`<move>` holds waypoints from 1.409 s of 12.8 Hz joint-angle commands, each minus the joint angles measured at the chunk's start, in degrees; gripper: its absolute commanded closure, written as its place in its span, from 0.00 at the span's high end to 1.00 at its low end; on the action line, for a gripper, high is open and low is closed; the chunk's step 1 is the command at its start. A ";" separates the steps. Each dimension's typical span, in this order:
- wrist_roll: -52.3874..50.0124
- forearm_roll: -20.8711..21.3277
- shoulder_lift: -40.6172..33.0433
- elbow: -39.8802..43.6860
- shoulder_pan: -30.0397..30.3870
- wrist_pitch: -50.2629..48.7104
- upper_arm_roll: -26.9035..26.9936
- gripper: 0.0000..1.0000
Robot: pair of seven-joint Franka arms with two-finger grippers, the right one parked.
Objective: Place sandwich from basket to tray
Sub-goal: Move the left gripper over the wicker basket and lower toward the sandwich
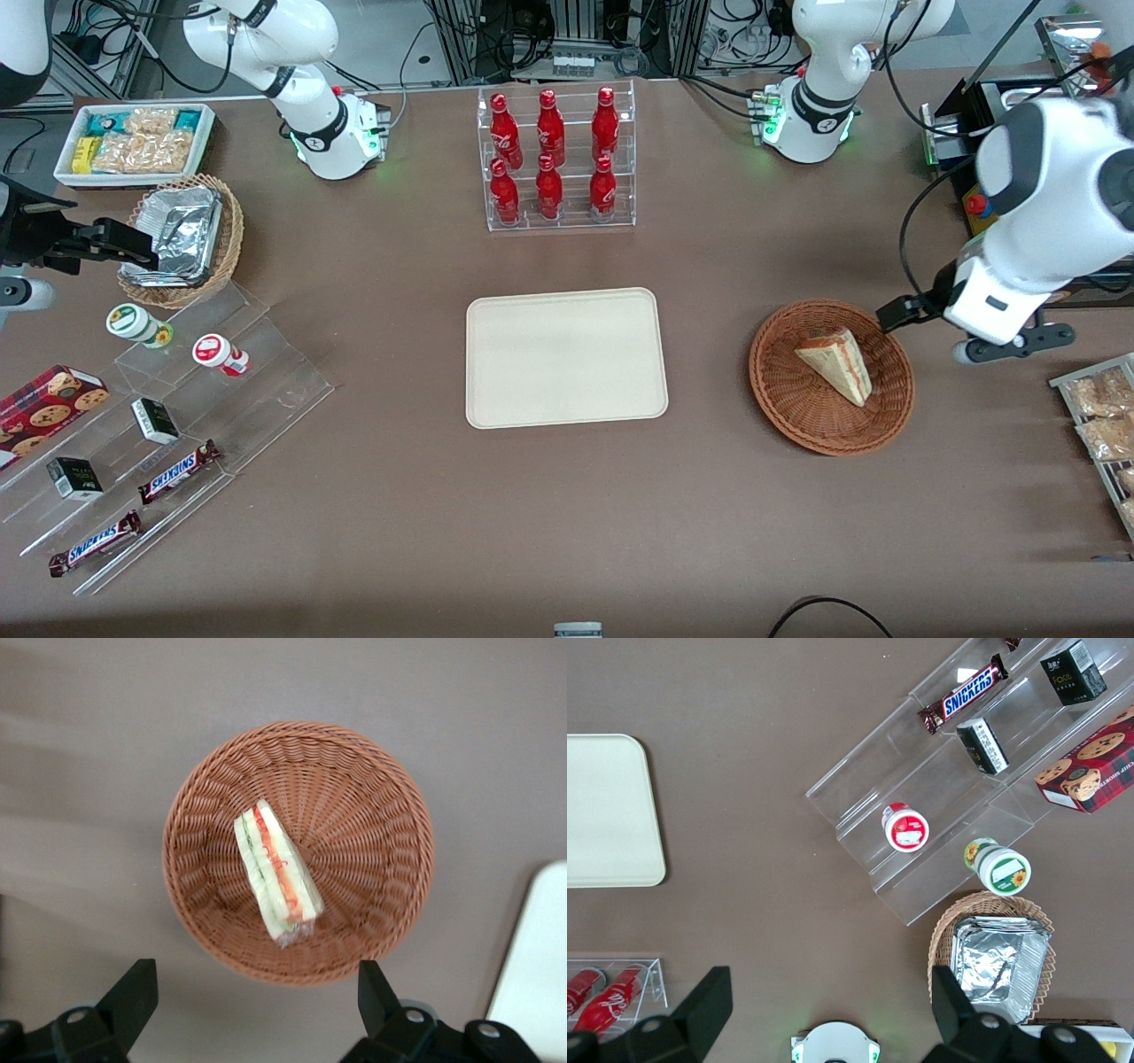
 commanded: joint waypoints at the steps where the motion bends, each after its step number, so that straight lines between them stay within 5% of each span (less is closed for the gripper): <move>1: -9.30 0.27 -3.47 -10.35 0.05 9.81 -0.15 1.00; 4: -19.09 0.27 -2.95 -16.18 -0.03 18.27 -0.32 1.00; 18: -20.68 0.27 7.24 -21.90 -0.12 34.98 -1.20 1.00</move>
